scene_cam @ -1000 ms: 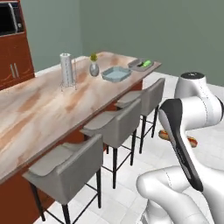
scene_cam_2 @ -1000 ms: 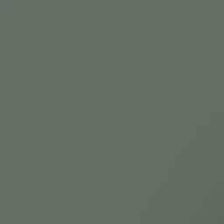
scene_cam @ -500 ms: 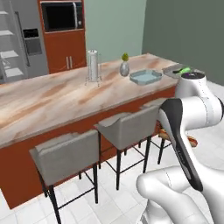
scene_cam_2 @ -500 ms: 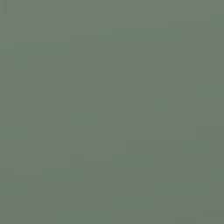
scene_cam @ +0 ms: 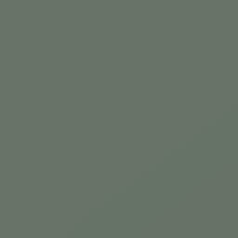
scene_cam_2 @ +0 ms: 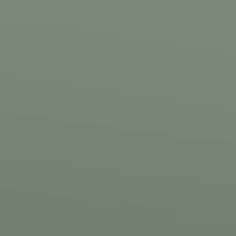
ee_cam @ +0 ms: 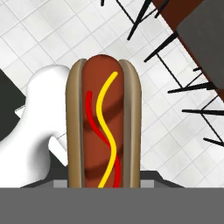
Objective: Place the cold items (corn and squash) from the fridge in one tupperware on the dining counter. Place the warm items (hot dog and kebab skewer) in the stove area in another tupperware.
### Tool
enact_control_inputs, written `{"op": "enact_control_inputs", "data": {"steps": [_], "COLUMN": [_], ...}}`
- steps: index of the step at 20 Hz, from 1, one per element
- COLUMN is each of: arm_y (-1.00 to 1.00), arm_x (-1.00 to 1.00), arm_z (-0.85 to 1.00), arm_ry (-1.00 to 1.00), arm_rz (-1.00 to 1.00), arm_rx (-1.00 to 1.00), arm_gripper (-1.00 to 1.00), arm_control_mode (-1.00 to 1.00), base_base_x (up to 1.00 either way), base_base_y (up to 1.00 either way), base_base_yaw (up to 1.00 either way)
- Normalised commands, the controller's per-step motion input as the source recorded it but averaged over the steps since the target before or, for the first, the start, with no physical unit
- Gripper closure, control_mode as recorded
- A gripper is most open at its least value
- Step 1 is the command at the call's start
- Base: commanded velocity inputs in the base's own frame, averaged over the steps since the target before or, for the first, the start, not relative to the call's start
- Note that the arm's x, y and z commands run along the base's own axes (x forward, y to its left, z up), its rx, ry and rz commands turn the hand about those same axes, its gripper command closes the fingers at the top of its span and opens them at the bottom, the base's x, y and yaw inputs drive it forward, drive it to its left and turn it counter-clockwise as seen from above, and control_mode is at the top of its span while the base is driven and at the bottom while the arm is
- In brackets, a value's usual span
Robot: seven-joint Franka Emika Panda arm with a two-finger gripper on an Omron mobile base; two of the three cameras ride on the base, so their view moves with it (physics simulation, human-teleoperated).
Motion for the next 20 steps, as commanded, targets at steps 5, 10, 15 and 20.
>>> {"op": "enact_control_inputs", "data": {"steps": [5, 10, 15, 20], "arm_y": [0.0, 0.0, 0.0, 0.0], "arm_x": [0.0, 0.0, 0.0, 0.0], "arm_z": [0.0, 0.0, 0.0, 0.0], "arm_ry": [0.0, 0.0, 0.0, 0.0], "arm_rz": [0.0, 0.0, 0.0, 0.0], "arm_rx": [0.0, 0.0, 0.0, 0.0], "arm_gripper": [1.0, 1.0, 1.0, 1.0], "arm_control_mode": [1.0, 1.0, 1.0, 1.0], "base_base_x": [0.0, -0.01, 0.08, 0.29], "base_base_y": [-1.0, -1.0, -0.67, -0.17], "base_base_yaw": [0.35, 0.09, -0.09, -0.17]}}
